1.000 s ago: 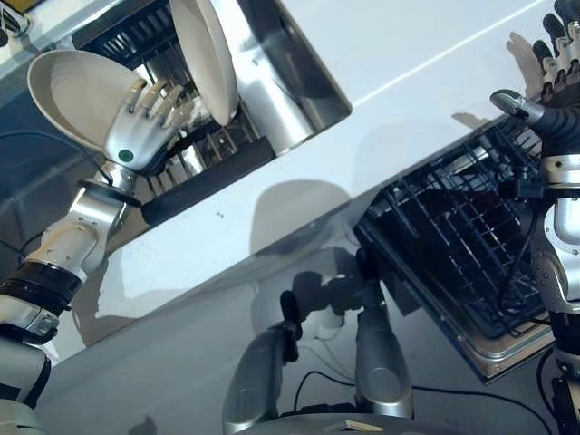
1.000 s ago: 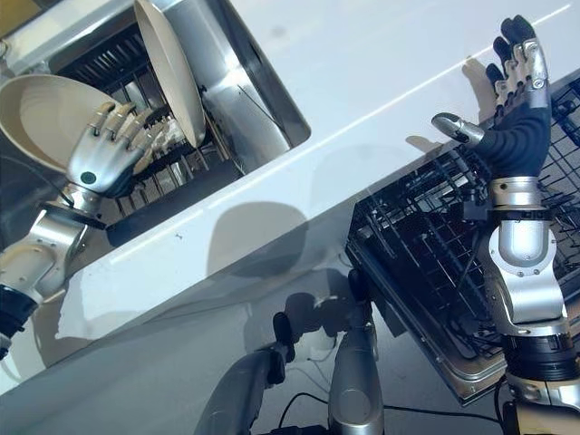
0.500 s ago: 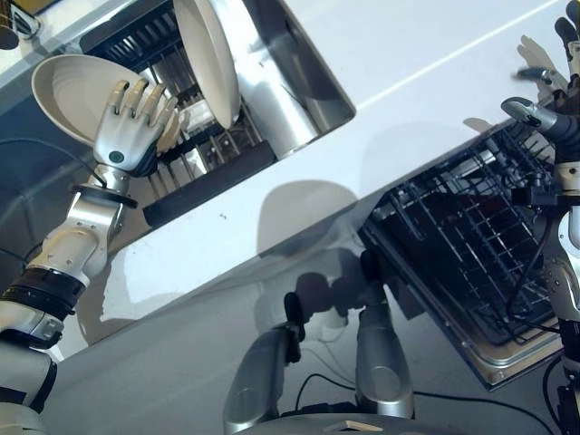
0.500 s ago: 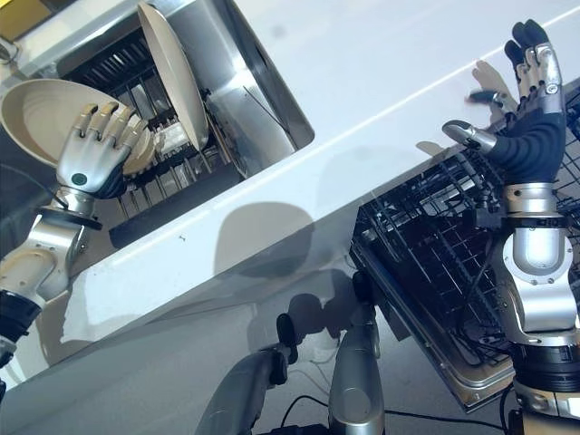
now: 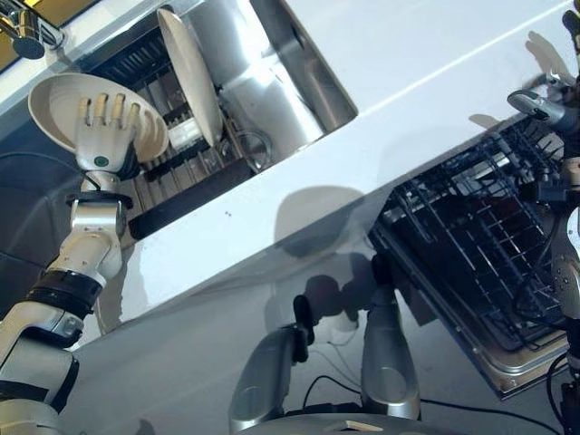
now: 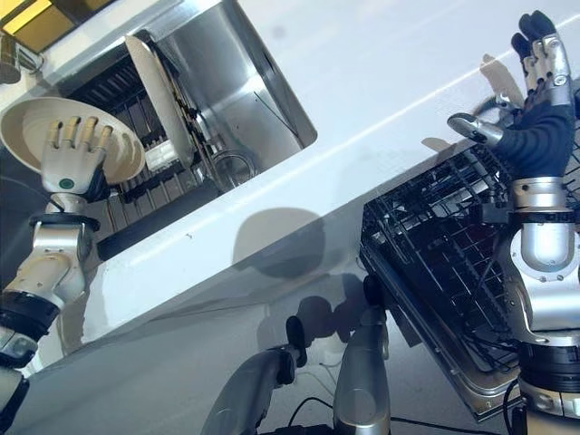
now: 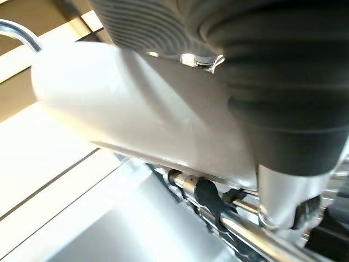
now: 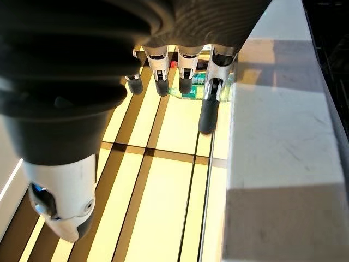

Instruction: Pick up plates and place into dishwasher.

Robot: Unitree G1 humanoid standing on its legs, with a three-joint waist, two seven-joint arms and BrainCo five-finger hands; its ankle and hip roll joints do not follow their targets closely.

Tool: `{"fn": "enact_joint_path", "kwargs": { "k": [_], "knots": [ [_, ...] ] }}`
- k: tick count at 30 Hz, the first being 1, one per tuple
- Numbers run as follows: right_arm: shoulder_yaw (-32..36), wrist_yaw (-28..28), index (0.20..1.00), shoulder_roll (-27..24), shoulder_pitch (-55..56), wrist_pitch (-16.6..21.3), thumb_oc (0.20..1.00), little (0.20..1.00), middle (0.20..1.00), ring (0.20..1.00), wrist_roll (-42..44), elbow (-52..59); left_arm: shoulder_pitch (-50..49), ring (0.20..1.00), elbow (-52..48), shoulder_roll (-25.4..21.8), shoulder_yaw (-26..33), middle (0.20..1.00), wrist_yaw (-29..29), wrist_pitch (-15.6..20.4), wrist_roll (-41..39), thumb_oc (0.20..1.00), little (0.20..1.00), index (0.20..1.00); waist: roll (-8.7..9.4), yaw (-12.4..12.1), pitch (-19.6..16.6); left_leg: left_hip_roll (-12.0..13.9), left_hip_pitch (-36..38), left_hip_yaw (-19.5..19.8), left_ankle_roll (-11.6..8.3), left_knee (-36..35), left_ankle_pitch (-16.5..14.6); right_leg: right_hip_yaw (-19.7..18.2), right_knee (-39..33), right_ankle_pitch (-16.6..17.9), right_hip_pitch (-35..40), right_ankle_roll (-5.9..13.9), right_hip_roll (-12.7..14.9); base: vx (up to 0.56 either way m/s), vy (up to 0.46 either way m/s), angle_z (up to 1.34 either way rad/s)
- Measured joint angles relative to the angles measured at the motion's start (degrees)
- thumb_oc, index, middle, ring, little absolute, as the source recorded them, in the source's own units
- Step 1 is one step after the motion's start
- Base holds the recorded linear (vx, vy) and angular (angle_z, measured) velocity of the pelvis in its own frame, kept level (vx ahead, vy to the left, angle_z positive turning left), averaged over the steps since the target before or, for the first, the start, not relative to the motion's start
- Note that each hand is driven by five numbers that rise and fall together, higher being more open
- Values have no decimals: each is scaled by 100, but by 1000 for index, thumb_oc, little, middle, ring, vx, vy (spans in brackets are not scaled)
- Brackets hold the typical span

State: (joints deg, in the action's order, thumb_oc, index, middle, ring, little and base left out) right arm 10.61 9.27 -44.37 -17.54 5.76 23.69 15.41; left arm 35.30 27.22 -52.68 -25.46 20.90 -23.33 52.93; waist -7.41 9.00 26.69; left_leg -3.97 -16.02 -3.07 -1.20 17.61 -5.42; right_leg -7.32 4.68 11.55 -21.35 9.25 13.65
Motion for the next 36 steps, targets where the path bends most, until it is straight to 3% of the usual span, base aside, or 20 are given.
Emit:
{"fn": "enact_joint_path", "kwargs": {
  "k": [2, 3, 5, 6, 7, 8, 10, 12, 13, 15, 25, 36],
  "knots": [
    [-56, 12, 1000, -2, -104, -53, 1000, 1000, 1000, 1000, -55, -15, 117, 1000, 199, 39, -89, 1000, -150, -107, 0, 1000, 1000, 1000, -22, -1, -19, -8, -89, 1, 6, 21, 4, -11, -41, -48, -66, 62, 3, -2, 40, -9],
    [-84, 13, 1000, -2, -174, -73, 1000, 1000, 1000, 1000, -57, -24, 162, 903, 246, 50, -89, 903, -232, -177, -2, 903, 903, 903, -39, -1, -29, -13, -119, 3, 14, 12, 9, -12, -85, -112, -105, 145, 7, 2, 47, -12],
    [-137, 34, 1000, -3, -269, -117, 1000, 1000, 1000, 1000, -84, -65, 211, 580, 444, 147, -158, 580, -429, -233, -6, 580, 580, 580, -141, -12, -91, 40, -186, 7, 45, -58, 28, -2, -131, -277, -147, 355, -18, 5, 52, -8],
    [-145, 53, 1000, 2, -280, -129, 1000, 1000, 1000, 1000, -117, -73, 290, 473, 557, 171, -206, 473, -527, -236, -13, 473, 473, 473, -152, -8, -101, 47, -194, -8, 46, -71, 67, -8, -17, -361, -208, 360, -36, 5, 43, 8],
    [-153, 55, 1000, -6, -276, -135, 1000, 1000, 1000, 1000, -136, -65, 365, 272, 686, 192, -224, 272, -605, -238, -33, 272, 272, 272, -129, 16, -91, 22, -187, 7, 25, -63, 95, -14, 57, -351, -235, 313, -32, -1, 41, 9],
    [-180, 55, 1000, -11, -298, -148, 1000, 1000, 1000, 1000, -172, -66, 425, 200, 835, 221, -263, 200, -652, -238, -59, 200, 200, 200, -119, 5, -93, 5, -183, 5, 22, -70, 98, -23, 95, -374, -274, 274, -34, -9, 36, 1],
    [-273, 54, 1000, -11, -390, -197, 1000, 1000, 1000, 1000, -175, -72, 515, 200, 1072, 257, -321, 200, -693, -252, -88, 200, 200, 200, -107, 2, -86, -16, -185, 6, 24, -99, 98, -63, 95, -385, -294, 268, -33, -15, 30, -14],
    [-340, 55, 1000, -19, -437, -207, 1000, 1000, 1000, 1000, -176, -89, 509, 200, 1145, 269, -379, 200, -662, -259, -88, 200, 200, 200, -143, 1, -107, 15, -177, 19, 50, -236, 106, -80, 8, -553, -297, 496, -41, -13, 18, -15],
    [-343, 62, 1000, -13, -431, -209, 1000, 1000, 1000, 1000, -178, -94, 486, 200, 1145, 284, -424, 200, -591, -263, -63, 200, 200, 200, -230, -14, -163, 122, -225, -15, 91, -300, 147, -87, 320, -551, -402, 413, -134, -8, 16, 11],
    [-350, 88, 1000, -8, -363, -214, 1000, 1000, 1000, 1000, -181, -65, 577, 200, 1188, 158, -436, 200, -489, -262, -2, 200, 200, 200, -90, 87, -214, 27, -233, -9, -61, -343, 260, -115, 601, -450, -423, -30, -176, -5, 22, 27],
    [-402, 32, 1000, -43, -354, -335, 1000, 1000, 1000, 1000, -181, -218, 586, 200, 1534, 387, -433, 200, -192, -153, -226, 200, 200, 200, -139, 136, -206, -54, 72, -19, 55, -570, 433, -152, 242, -403, -69, 33, -76, 0, 10, -5],
    [-151, -135, 1000, -114, -40, -335, 1000, 1000, 1000, 1000, -167, -177, 274, 200, 1590, 508, -422, 200, 869, 111, -513, 200, 200, 200, -217, 175, -167, -73, 590, 9, 25, -910, 459, -59, 186, -347, 317, 21, -35, 1, -3, 0]
  ]
}}
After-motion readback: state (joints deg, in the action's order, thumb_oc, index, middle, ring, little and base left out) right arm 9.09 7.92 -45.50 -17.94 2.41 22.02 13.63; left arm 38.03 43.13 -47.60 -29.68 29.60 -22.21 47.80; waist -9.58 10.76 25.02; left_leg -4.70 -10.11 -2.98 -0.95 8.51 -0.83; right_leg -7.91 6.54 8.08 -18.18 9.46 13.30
